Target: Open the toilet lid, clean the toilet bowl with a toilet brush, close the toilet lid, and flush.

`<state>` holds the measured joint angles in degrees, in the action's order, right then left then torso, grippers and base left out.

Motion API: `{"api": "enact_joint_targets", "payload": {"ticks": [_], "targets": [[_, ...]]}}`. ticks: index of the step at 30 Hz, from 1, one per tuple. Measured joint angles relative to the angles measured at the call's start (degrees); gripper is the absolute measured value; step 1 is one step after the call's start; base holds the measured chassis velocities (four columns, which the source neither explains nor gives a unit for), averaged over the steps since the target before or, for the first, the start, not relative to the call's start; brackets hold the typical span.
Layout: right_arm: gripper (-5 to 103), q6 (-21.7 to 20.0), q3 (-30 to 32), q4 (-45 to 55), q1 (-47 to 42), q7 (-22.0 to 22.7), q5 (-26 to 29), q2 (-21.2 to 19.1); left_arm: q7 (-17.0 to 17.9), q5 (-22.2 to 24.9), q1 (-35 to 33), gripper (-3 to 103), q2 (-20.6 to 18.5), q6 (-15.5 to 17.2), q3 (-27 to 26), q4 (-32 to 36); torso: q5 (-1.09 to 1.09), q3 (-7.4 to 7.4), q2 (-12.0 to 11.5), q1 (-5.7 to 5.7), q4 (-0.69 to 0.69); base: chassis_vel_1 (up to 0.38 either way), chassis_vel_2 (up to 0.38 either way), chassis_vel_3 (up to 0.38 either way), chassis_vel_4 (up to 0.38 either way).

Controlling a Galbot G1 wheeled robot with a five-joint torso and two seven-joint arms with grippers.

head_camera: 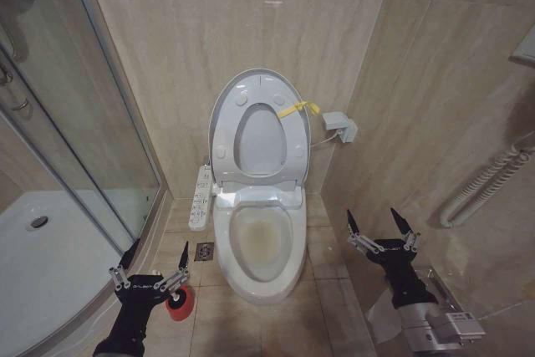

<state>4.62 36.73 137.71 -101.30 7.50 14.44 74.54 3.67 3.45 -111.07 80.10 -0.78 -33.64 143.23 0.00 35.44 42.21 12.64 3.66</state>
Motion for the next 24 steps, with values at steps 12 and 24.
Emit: {"api": "enact_joint_targets", "payload": {"ticks": [12, 24], "targets": [[100, 0.0, 0.0, 0.0, 0.0, 0.0, 0.0, 0.0, 0.0, 0.0, 0.0, 100, 0.0, 0.0, 0.0, 0.0, 0.0, 0.0, 0.0, 0.0, 0.0, 0.0, 0.0, 0.0, 0.0], [100, -7.65, -0.16, -1.96, 5.1, -2.34, 2.47, -1.11, 0.0, 0.0, 0.0, 100, 0.0, 0.0, 0.0, 0.0, 0.0, 0.0, 0.0, 0.0, -0.01, 0.0, 0.0, 0.0, 0.0]]}}
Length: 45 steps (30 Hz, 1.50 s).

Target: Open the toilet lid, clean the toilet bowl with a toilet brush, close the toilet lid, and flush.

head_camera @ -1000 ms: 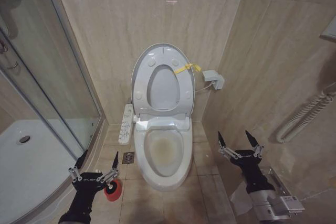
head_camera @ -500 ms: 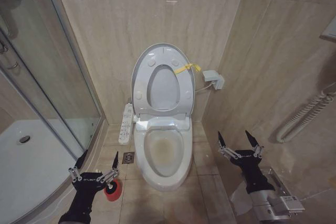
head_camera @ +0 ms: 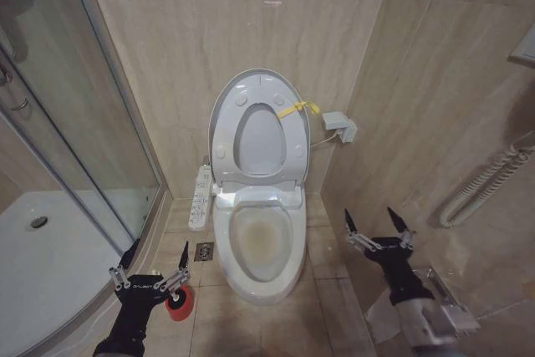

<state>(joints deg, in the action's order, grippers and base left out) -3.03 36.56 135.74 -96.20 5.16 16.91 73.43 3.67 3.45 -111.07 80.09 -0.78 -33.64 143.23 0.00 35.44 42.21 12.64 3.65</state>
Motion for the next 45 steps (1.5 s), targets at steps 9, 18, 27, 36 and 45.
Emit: {"api": "enact_joint_targets", "payload": {"ticks": [9, 18, 27, 36, 45], "targets": [[100, -8.27, -0.25, -2.23, 5.5, -2.67, 2.78, -1.18, 0.0, 0.0, 0.0, 100, 0.0, 0.0, 0.0, 0.0, 0.0, 0.0, 0.0, 0.0, 0.01, 0.0, 0.0, 0.0, 0.0], [100, -7.29, 4.06, 6.18, 0.6, 1.74, 8.43, -1.21, -0.01, 0.0, 0.0, 100, 0.0, 0.0, 0.0, 0.0, -0.11, 0.0, 0.01, 0.0, 0.07, 0.0, 0.0, 0.0, 0.0], [100, -7.21, 3.67, 6.14, 1.41, 2.57, 9.06, 0.92, 0.0, 0.0, 0.0, 100, 0.0, 0.0, 0.0, 0.0, 0.0, 0.0, 0.0, 0.0, 0.01, 0.0, 0.0, 0.0, 0.0], [100, -7.38, 1.05, 0.54, 9.11, 2.53, 5.84, 5.43, 0.01, 0.0, 0.0, 100, 0.0, 0.0, 0.0, 0.01, -0.01, 0.0, 0.0, 0.0, 0.01, 0.0, 0.0, 0.0, 0.0], [100, -6.44, 0.52, -12.68, 20.0, 1.42, 7.41, 5.34, -0.01, 0.0, 0.0, 100, 0.0, 0.0, 0.01, 0.01, 0.01, 0.01, -0.01, 0.01, 0.01, 0.0, 0.0, 0.0, 0.0]]}}
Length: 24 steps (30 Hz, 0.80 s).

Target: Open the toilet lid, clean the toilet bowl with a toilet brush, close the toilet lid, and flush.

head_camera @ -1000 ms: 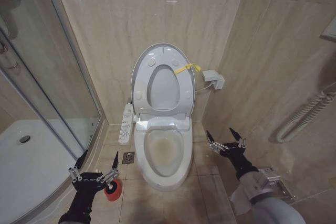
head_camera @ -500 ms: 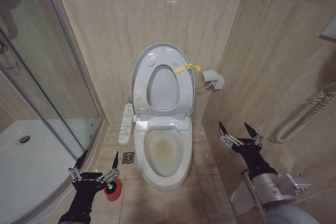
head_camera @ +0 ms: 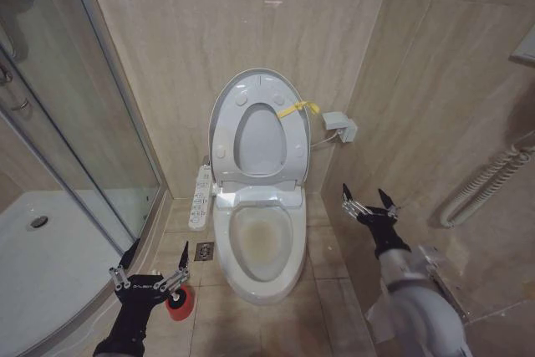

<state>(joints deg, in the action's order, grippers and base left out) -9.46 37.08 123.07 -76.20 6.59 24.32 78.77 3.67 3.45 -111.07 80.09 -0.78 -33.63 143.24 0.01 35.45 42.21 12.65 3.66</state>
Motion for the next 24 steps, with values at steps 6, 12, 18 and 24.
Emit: {"api": "enact_joint_targets", "payload": {"ticks": [6, 12, 18, 24], "targets": [[100, 1.37, -1.41, -7.43, 7.08, -0.54, 0.7, -2.88, 0.01, 0.0, 0.0, 100, 0.0, 0.0, -0.01, 0.0, 0.0, 0.0, 0.0, 0.0, 0.0, 0.0, 0.0, 0.0, 0.0], [100, 1.78, -2.29, -12.36, 12.85, -0.28, 1.12, -3.64, 0.01, 0.0, 0.0, 100, 0.0, 0.0, 0.0, 0.0, -0.01, 0.0, 0.0, 0.0, 0.0, 0.0, 0.0, 0.0, 0.0], [100, 3.09, -3.47, -18.8, 18.44, -0.01, -0.05, -3.15, 0.01, 0.0, 0.0, 100, 0.0, 0.0, 0.0, -0.01, -0.02, 0.0, 0.0, 0.0, -0.01, 0.0, 0.0, 0.0, 0.0], [100, 3.86, -4.09, -23.33, 23.35, -0.23, -2.2, -2.56, 0.01, 0.0, 0.0, 100, 0.0, 0.0, 0.0, 0.0, -0.01, 0.0, 0.0, 0.0, 0.01, 0.0, 0.0, 0.0, 0.0]]}}
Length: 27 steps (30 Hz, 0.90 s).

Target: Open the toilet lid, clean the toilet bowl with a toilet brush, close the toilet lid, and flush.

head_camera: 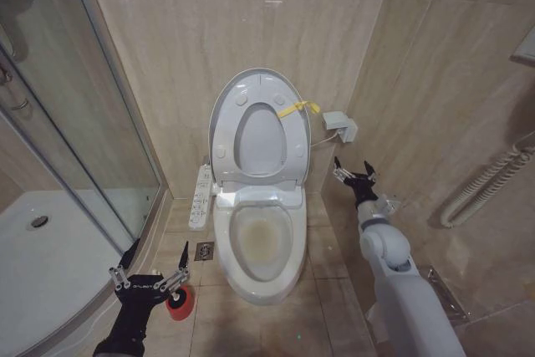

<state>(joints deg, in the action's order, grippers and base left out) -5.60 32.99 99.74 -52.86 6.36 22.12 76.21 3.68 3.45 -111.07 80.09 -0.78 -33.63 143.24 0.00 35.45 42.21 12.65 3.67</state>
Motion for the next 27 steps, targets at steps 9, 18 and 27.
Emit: {"api": "enact_joint_targets", "payload": {"ticks": [9, 18, 27], "targets": [[100, 3.72, -1.81, -11.42, 12.07, -0.38, -5.48, 1.52, 0.0, 0.0, 0.0, 100, 0.0, 0.0, 0.0, 0.0, -0.01, 0.0, 0.0, 0.0, -0.02, 0.0, 0.0, 0.0, 0.0], [100, 8.09, -1.81, -21.92, 21.17, 0.45, -19.21, 3.15, 0.0, 0.0, 0.0, 100, 0.0, 0.0, 0.0, 0.0, 0.01, 0.0, 0.0, 0.0, -0.01, 0.0, 0.0, 0.0, 0.0], [100, 13.75, -1.74, -30.61, 26.5, 4.53, -33.0, 5.84, -0.01, 0.0, 0.0, 100, 0.0, 0.0, 0.0, 0.0, 0.01, 0.0, 0.0, 0.0, -0.01, 0.0, 0.0, 0.0, 0.0]]}}
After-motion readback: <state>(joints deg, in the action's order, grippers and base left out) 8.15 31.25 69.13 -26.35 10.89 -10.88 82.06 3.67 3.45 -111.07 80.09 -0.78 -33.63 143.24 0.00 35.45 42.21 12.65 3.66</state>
